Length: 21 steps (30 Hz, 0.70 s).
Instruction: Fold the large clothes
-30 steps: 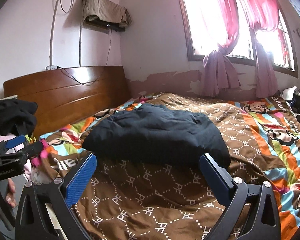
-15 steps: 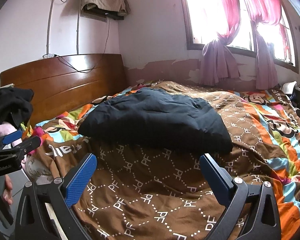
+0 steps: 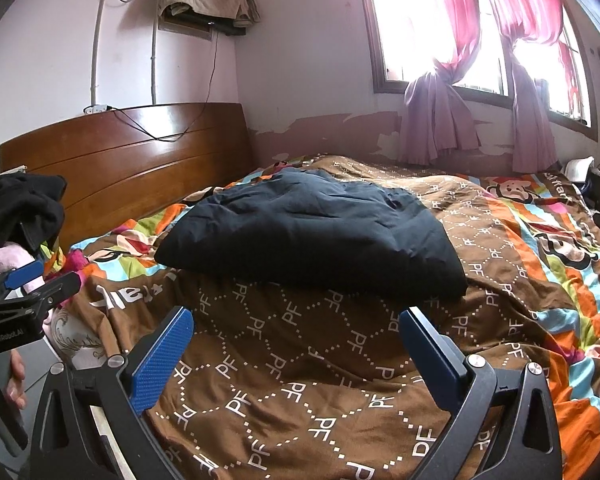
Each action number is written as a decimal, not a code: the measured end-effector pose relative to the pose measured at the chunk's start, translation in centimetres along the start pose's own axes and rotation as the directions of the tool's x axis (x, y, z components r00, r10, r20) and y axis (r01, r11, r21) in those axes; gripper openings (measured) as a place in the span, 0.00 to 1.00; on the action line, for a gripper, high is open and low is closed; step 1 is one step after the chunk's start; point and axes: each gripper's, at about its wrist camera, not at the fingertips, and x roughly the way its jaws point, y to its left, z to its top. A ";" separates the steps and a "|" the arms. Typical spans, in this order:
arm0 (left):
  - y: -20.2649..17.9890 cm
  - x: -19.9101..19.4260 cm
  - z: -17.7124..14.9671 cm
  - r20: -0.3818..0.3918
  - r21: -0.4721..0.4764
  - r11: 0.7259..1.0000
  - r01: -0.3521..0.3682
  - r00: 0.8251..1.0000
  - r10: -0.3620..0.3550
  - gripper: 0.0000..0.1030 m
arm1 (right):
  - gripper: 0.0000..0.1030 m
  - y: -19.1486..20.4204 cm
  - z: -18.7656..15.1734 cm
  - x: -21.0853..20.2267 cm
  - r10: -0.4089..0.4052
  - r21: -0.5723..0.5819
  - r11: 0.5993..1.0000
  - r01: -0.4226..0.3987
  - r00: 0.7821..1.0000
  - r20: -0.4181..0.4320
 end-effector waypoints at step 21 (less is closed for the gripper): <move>-0.2 -0.1 0.1 0.002 0.005 1.000 -0.001 1.000 0.001 0.98 | 1.00 -0.1 0.0 0.0 0.000 0.003 1.000 0.000 1.000 0.000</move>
